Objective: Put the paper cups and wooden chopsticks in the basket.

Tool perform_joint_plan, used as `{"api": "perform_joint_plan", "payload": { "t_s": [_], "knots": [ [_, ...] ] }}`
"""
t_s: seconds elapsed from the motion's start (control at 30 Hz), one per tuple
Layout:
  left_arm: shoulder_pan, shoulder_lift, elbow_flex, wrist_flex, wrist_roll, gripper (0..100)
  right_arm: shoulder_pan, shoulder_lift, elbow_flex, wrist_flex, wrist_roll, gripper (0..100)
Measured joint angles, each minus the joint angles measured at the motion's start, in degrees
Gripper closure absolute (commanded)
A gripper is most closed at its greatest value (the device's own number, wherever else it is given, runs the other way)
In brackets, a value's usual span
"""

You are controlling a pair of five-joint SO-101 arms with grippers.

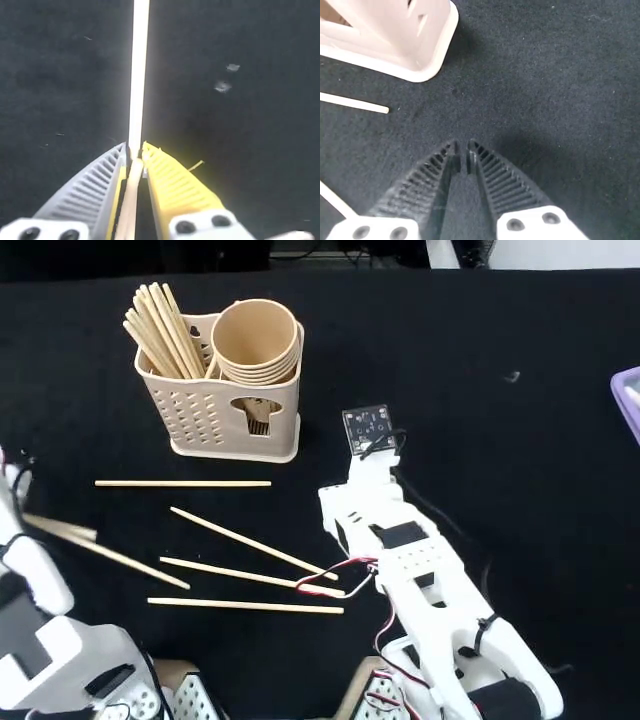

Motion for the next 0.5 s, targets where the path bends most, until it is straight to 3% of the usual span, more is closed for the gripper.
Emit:
{"api": "perform_joint_plan", "payload": {
  "t_s": [0.23, 0.5],
  "knots": [
    [-0.3, 0.0, 9.1, -1.9, -14.9, 81, 0.0, 0.0, 0.0, 0.0, 0.0, 95.3],
    [0.1, 0.0, 13.6, -2.0, -16.2, 83, 0.0, 0.0, 0.0, 0.0, 0.0, 95.3]
  ]
}}
